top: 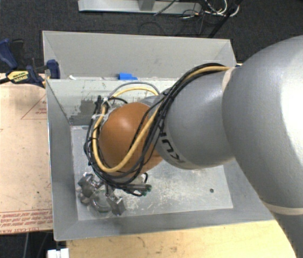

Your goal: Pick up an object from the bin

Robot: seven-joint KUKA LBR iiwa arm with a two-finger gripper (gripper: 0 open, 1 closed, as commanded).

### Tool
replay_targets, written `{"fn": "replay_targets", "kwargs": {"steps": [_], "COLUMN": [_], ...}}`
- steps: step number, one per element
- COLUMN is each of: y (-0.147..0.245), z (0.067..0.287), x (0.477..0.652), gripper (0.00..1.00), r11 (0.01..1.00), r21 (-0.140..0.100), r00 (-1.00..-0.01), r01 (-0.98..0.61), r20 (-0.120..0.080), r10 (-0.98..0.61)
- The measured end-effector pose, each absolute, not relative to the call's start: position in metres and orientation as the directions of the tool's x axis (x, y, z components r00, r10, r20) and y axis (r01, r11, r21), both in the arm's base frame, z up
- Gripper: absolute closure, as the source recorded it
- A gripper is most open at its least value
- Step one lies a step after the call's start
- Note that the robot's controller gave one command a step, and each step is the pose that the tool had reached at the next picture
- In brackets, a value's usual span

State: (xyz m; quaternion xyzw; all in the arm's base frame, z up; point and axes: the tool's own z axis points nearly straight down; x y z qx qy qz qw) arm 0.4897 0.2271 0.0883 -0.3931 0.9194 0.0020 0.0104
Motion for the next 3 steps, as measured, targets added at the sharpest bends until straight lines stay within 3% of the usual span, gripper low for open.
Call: {"fn": "replay_targets", "kwargs": {"steps": [3], "y": [0.2267], "z": [0.1027], "x": [0.4882], "gripper": [1.00], "r11": [0.691], "r21": [0.001], "r00": [-0.691], "r01": [-0.722], "r20": [-0.002], "r10": [-0.722]}}
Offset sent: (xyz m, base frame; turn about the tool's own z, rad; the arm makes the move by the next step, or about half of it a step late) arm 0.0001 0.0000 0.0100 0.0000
